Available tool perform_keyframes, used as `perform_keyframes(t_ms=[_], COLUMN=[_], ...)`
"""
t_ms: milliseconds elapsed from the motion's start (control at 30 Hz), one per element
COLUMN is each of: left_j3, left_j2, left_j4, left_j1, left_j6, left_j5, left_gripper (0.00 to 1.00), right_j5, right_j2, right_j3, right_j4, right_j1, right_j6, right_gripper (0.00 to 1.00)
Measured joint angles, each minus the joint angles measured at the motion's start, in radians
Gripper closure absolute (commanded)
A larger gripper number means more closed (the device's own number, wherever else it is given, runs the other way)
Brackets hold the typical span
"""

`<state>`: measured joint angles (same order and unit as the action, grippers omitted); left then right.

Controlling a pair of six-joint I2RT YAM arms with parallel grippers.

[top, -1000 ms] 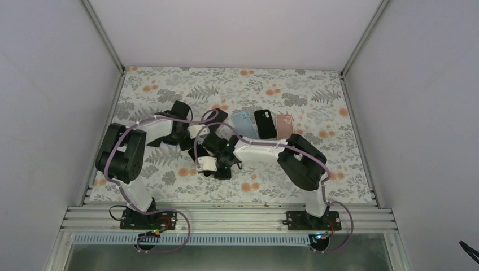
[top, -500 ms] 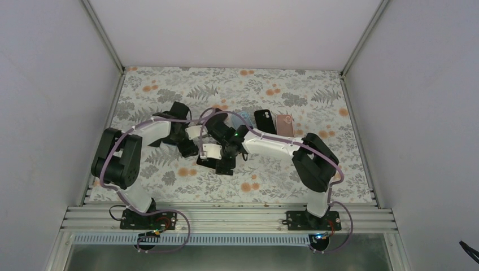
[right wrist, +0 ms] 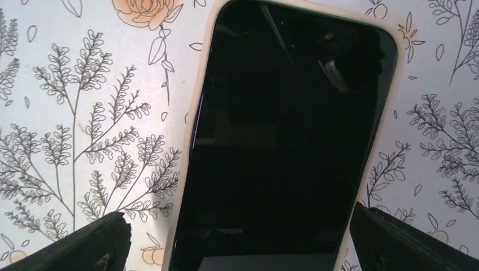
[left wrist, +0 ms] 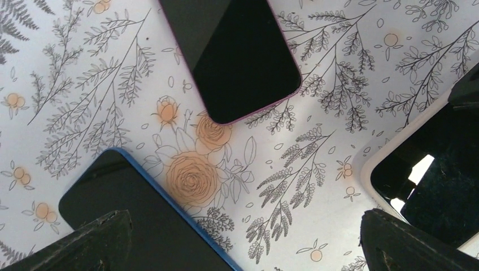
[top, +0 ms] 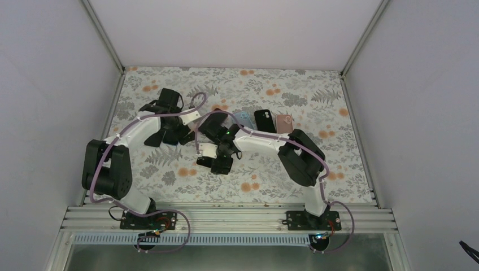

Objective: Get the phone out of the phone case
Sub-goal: Pick up the phone at the center of the board.

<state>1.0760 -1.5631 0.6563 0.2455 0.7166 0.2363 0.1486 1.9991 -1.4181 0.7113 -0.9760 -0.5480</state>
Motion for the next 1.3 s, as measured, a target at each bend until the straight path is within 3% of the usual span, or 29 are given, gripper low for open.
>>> perform_keyframes(t_ms=[867, 1133, 1233, 1300], left_j3=[0.008, 0.023, 0.024, 0.024], left_j2=[0.028, 0.028, 0.029, 0.029], left_j4=[0.024, 0.046, 0.065, 0.078], left_j1=[-0.025, -0.026, -0.032, -0.043], left_j6=[-0.033, -0.041, -0.041, -0.041], left_j5=[0.05, 0.09, 0.118, 0.146], left_gripper=[0.0, 0.0, 0.0, 0.0], right_j5=[-0.095, -0.059, -0.029, -0.012], right_j2=[0.008, 0.019, 0.033, 0.039], right_j3=[0.057, 0.047, 0.032, 0.027], right_j4=[-0.106, -0.094, -0.078, -0.069], right_j1=[0.002, 0.015, 0.019, 0.023], right_j6=[0.019, 0.018, 0.017, 0.017], right_gripper=[0.0, 0.0, 0.07, 0.21])
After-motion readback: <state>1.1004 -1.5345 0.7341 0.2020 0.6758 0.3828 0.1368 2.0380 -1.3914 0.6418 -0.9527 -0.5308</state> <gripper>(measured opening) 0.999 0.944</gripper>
